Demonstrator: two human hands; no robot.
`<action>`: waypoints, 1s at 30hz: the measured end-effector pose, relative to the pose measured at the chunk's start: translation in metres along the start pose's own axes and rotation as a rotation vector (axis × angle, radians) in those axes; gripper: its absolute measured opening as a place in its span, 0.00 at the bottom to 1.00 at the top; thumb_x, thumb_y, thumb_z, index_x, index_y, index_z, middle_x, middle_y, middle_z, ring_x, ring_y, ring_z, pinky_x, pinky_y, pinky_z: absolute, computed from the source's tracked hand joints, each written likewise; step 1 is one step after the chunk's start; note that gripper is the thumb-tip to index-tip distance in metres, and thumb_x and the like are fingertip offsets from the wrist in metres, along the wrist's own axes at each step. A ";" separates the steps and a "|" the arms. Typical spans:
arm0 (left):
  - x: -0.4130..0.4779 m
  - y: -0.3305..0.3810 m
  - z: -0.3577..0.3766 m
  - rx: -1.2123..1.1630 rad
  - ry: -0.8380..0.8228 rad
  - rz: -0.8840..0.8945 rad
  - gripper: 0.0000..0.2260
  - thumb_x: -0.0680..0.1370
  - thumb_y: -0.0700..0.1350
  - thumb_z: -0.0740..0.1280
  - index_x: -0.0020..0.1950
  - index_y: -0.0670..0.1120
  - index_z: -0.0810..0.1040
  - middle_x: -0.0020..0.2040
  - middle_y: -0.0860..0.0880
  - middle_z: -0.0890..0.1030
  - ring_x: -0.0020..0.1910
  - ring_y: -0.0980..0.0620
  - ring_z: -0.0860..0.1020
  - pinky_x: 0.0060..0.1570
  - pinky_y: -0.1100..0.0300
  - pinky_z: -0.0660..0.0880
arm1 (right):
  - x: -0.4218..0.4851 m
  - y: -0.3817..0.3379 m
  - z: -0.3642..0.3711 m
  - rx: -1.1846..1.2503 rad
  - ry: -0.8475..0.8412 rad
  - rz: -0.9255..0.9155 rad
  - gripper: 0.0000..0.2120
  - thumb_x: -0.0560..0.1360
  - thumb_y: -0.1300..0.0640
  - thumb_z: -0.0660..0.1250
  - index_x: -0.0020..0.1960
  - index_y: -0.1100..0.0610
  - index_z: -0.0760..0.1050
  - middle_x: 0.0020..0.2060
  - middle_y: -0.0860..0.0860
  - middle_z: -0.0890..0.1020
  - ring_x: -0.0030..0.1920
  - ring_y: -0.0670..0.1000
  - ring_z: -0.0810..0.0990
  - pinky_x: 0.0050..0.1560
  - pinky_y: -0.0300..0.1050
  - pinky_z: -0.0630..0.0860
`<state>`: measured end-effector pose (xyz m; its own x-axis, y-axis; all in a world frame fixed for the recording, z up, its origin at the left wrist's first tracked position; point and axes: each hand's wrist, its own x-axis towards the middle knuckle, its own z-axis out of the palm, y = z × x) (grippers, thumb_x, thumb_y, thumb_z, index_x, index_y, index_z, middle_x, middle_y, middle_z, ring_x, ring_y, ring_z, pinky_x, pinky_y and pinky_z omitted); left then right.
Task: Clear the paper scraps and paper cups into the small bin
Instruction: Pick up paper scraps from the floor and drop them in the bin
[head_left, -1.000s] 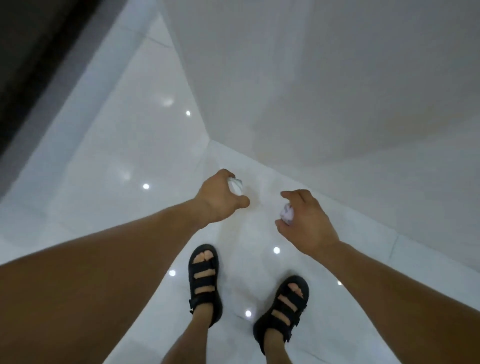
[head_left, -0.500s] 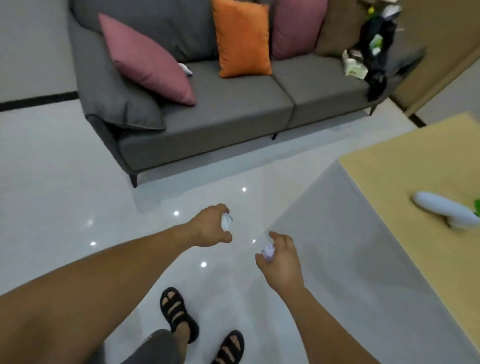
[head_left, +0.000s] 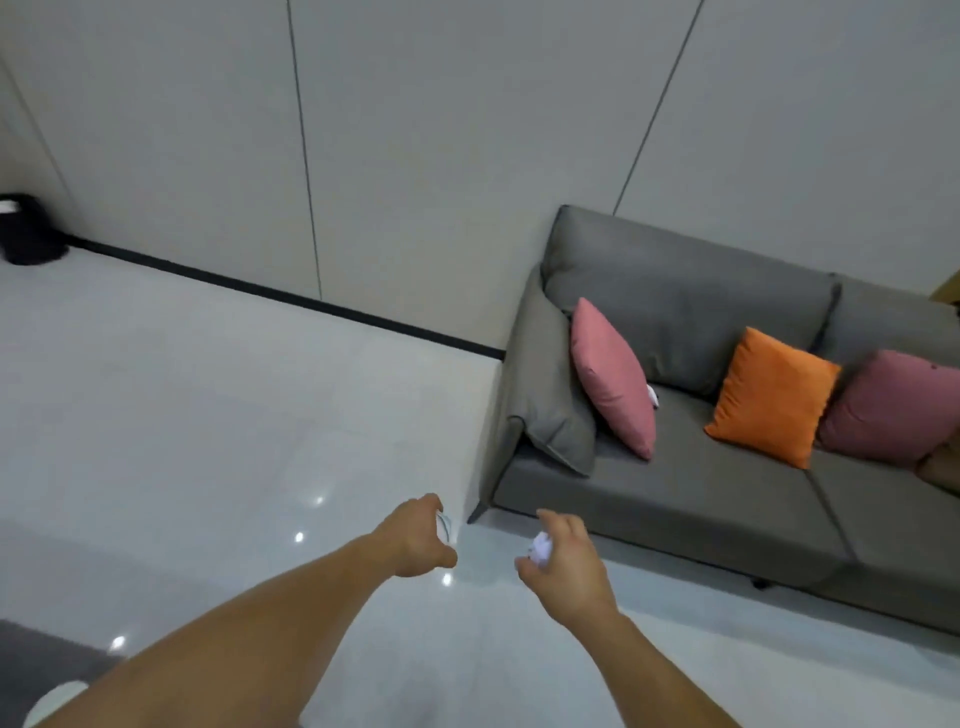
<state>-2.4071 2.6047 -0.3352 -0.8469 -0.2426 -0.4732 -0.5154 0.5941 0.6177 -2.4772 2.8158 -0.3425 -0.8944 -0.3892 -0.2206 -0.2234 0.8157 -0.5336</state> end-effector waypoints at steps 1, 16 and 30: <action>0.001 -0.010 -0.019 -0.029 0.034 -0.021 0.31 0.69 0.49 0.73 0.69 0.46 0.66 0.57 0.49 0.72 0.49 0.50 0.76 0.37 0.64 0.72 | 0.012 -0.020 0.006 -0.005 -0.026 -0.033 0.32 0.73 0.50 0.69 0.74 0.51 0.63 0.67 0.47 0.67 0.62 0.49 0.72 0.59 0.42 0.71; 0.092 -0.151 -0.227 -0.270 0.376 -0.365 0.30 0.69 0.48 0.73 0.68 0.47 0.66 0.58 0.48 0.73 0.51 0.50 0.76 0.41 0.63 0.75 | 0.259 -0.261 0.110 -0.073 -0.285 -0.454 0.33 0.72 0.48 0.69 0.74 0.50 0.62 0.68 0.47 0.67 0.63 0.48 0.72 0.60 0.39 0.70; 0.191 -0.275 -0.423 -0.415 0.675 -0.541 0.31 0.67 0.47 0.72 0.68 0.47 0.67 0.54 0.52 0.72 0.48 0.53 0.74 0.32 0.70 0.68 | 0.439 -0.501 0.223 -0.133 -0.465 -0.731 0.32 0.73 0.50 0.67 0.75 0.50 0.61 0.68 0.48 0.67 0.65 0.49 0.70 0.62 0.39 0.69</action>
<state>-2.4826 2.0704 -0.3295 -0.3104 -0.8723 -0.3778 -0.7544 -0.0158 0.6563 -2.6716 2.1405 -0.3539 -0.2672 -0.9455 -0.1860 -0.7484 0.3252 -0.5780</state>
